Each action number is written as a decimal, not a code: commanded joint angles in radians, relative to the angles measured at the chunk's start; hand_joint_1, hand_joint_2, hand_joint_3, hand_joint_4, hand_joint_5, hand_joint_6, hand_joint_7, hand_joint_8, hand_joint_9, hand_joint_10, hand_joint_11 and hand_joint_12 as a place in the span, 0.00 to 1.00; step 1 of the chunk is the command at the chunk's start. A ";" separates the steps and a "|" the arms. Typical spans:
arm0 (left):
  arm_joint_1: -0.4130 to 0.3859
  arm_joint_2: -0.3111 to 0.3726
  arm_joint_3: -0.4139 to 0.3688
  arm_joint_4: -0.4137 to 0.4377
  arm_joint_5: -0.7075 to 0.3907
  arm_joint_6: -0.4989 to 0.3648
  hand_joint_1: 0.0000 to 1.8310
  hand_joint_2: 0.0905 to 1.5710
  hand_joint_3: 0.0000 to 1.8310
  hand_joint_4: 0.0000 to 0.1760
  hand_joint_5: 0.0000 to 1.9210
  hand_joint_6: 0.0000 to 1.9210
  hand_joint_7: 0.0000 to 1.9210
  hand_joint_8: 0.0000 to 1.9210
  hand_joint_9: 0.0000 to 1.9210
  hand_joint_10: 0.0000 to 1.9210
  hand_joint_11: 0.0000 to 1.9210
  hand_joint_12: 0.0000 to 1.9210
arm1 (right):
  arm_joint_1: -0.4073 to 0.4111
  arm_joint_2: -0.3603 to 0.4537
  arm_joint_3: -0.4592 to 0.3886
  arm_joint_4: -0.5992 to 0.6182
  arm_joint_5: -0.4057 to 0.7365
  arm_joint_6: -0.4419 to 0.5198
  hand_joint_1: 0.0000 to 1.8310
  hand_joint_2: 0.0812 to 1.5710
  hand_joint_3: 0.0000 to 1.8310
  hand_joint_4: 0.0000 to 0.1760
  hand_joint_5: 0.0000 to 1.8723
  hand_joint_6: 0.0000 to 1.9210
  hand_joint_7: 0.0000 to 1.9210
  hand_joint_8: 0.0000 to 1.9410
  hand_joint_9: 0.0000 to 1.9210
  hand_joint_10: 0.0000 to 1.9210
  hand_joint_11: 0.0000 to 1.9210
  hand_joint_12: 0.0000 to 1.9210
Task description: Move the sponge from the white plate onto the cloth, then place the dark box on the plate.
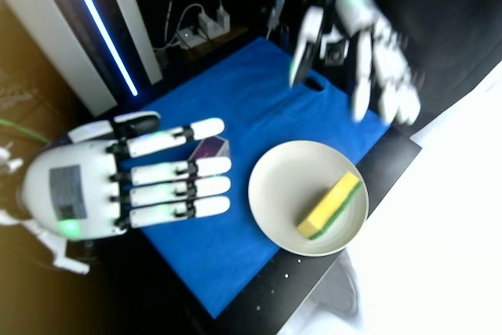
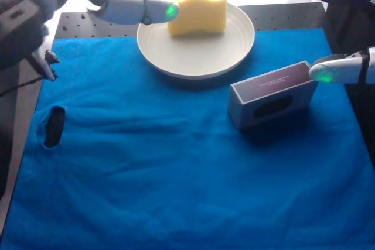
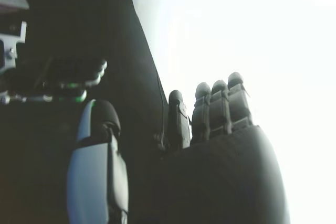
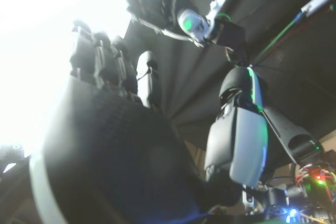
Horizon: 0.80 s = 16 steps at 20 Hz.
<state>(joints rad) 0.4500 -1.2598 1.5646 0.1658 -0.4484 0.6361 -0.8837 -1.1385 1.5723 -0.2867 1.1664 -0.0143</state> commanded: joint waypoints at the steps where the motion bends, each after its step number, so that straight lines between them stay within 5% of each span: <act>1: -0.030 -0.017 0.020 -0.003 -0.061 -0.005 0.36 0.66 0.00 0.65 0.23 0.00 0.21 0.01 0.19 0.01 0.00 0.35 | 0.010 -0.007 0.002 0.048 0.111 0.010 0.39 0.61 0.00 1.00 0.10 0.00 0.03 0.00 0.00 0.00 0.00 0.00; 2: -0.042 -0.039 0.043 0.012 -0.035 -0.004 0.36 0.66 0.00 0.67 0.23 0.00 0.22 0.01 0.21 0.01 0.00 0.33 | 0.010 -0.008 0.002 0.046 0.111 0.010 0.39 0.61 0.00 1.00 0.10 0.00 0.03 0.00 0.00 0.00 0.00 0.00; 3: -0.059 -0.068 0.073 0.034 0.001 -0.004 0.43 0.64 0.00 0.22 0.25 0.00 0.25 0.01 0.24 0.01 0.00 0.44 | 0.010 -0.009 0.002 0.044 0.110 0.010 0.39 0.61 0.00 1.00 0.09 0.00 0.04 0.00 0.00 0.00 0.00 0.00; 5: -0.092 -0.128 0.139 0.079 0.073 -0.004 0.44 0.61 0.00 0.26 0.27 0.00 0.28 0.00 0.28 0.01 0.00 0.53 | 0.010 -0.011 0.003 0.041 0.108 0.010 0.39 0.61 0.00 1.00 0.09 0.00 0.04 0.00 0.01 0.00 0.00 0.00; 9: -0.113 -0.216 0.246 0.094 0.137 -0.004 0.44 0.61 0.00 0.26 0.27 0.00 0.28 0.00 0.28 0.01 0.00 0.54 | 0.010 -0.025 0.018 0.027 0.108 0.010 0.39 0.61 0.00 1.00 0.09 0.00 0.04 0.00 0.01 0.00 0.00 0.00; 16: -0.106 -0.261 0.316 0.094 0.196 -0.004 0.44 0.61 0.00 0.26 0.27 0.00 0.28 0.00 0.28 0.01 0.00 0.54 | 0.010 -0.030 0.015 0.021 0.108 0.014 0.39 0.61 0.00 1.00 0.09 0.00 0.04 0.00 0.01 0.00 0.00 0.00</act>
<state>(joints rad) 0.3542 -1.5192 1.8866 0.2672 -0.1524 0.6361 -0.8837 -1.1652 1.5871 -0.3244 1.1660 -0.0101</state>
